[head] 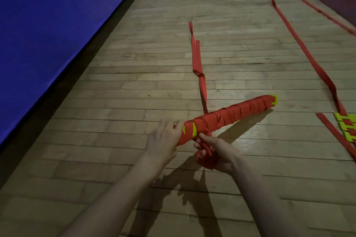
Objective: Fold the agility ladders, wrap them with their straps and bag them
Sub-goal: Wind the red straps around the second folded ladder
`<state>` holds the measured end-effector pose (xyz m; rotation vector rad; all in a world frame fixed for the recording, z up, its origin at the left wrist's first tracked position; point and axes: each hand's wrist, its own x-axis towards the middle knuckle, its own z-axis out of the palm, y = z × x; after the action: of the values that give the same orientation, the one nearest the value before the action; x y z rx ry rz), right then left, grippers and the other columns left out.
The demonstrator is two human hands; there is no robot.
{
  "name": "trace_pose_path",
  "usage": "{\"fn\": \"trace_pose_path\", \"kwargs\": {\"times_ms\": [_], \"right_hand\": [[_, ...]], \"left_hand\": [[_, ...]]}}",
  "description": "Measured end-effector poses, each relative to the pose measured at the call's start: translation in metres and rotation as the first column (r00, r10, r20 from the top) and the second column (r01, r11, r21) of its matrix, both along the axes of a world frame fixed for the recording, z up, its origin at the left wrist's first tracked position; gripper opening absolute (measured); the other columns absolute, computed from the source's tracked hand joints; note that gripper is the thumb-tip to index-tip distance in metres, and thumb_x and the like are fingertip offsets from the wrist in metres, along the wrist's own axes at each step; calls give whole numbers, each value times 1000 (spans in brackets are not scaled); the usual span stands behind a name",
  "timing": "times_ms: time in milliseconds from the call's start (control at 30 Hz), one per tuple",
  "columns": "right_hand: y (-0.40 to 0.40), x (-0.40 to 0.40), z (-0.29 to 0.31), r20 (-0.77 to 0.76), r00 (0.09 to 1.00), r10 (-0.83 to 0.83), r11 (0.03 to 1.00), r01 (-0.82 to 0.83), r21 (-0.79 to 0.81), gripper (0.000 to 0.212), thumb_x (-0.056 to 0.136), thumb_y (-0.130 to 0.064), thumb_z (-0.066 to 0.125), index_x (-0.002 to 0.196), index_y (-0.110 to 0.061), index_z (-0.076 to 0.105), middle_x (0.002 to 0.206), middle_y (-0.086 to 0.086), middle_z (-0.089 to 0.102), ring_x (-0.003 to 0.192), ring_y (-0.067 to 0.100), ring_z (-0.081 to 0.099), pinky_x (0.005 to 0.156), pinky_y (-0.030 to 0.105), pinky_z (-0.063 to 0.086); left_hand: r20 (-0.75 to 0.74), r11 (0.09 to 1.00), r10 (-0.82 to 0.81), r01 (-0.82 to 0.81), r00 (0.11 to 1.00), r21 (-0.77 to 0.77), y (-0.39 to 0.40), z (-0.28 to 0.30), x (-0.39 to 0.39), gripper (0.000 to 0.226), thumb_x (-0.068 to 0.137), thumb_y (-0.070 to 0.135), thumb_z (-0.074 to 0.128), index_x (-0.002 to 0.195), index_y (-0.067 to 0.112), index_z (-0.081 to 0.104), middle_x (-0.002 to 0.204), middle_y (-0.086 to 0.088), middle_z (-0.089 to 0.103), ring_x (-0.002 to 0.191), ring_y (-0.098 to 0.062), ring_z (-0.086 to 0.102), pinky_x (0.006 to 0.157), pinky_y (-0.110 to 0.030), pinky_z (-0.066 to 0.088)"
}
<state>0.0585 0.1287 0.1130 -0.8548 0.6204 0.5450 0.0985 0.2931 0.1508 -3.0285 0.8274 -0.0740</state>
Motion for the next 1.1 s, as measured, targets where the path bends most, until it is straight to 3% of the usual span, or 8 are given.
{"fn": "trace_pose_path", "kwargs": {"times_ms": [200,367,500,667,767,833,900,1100], "right_hand": [[26,9,-13,-67,985,-157,945,130,-302,75,55,-59,85,101,-3,65,66,8,67,54,16,58,64,31,49],[32,12,-13,-24,989,-144,935,128,-330,51,73,-56,74,91,-9,65,62,3,61,43,10,53,43,22,40],[32,12,-15,-29,977,-209,958,199,-207,34,78,-40,74,76,-9,60,52,2,54,45,12,45,50,24,33],[27,9,-8,60,978,-200,959,208,-195,25,86,-31,67,85,-6,60,62,6,57,44,11,51,44,20,38],[23,4,-12,101,979,-177,965,193,-180,29,88,-33,65,98,-6,60,64,5,58,43,8,45,44,19,38],[21,2,-15,124,980,-157,964,180,-197,32,89,-34,64,100,-4,57,61,5,57,39,7,42,42,20,37],[14,0,-17,124,988,-92,969,118,-218,41,88,-38,65,108,-3,52,55,3,57,37,11,41,40,22,37],[11,-2,-14,18,1000,-14,988,17,-155,77,65,-56,79,119,-4,62,80,6,65,49,12,58,47,23,44]], "left_hand": [[-68,999,-20,18,997,-27,6,-21,-17,59,90,17,59,141,18,29,125,-5,42,118,-21,42,86,-30,45],[158,961,-235,253,959,-108,15,-35,-22,81,48,6,88,120,7,51,101,-14,60,84,-27,64,56,-29,55],[-331,906,39,-173,943,-387,11,-17,-10,76,71,28,79,136,23,39,123,4,38,108,-15,50,83,-23,45],[-933,588,4,-756,359,-288,4,5,24,54,83,56,61,119,16,56,97,-5,63,86,-18,62,72,-31,51],[-997,644,50,-761,-57,76,6,14,32,60,87,65,44,99,9,60,77,-6,66,60,-14,64,56,-21,46],[-981,661,0,-736,-196,147,9,14,31,58,84,62,52,94,5,60,74,-4,67,53,-10,63,44,-15,47],[-988,652,-50,-754,-147,79,8,9,29,48,83,52,61,97,6,58,76,-3,65,54,-7,60,41,-12,45],[-719,905,151,-387,679,-175,-5,0,11,49,71,44,79,105,23,52,92,4,60,78,-12,61,65,-28,54]]}}
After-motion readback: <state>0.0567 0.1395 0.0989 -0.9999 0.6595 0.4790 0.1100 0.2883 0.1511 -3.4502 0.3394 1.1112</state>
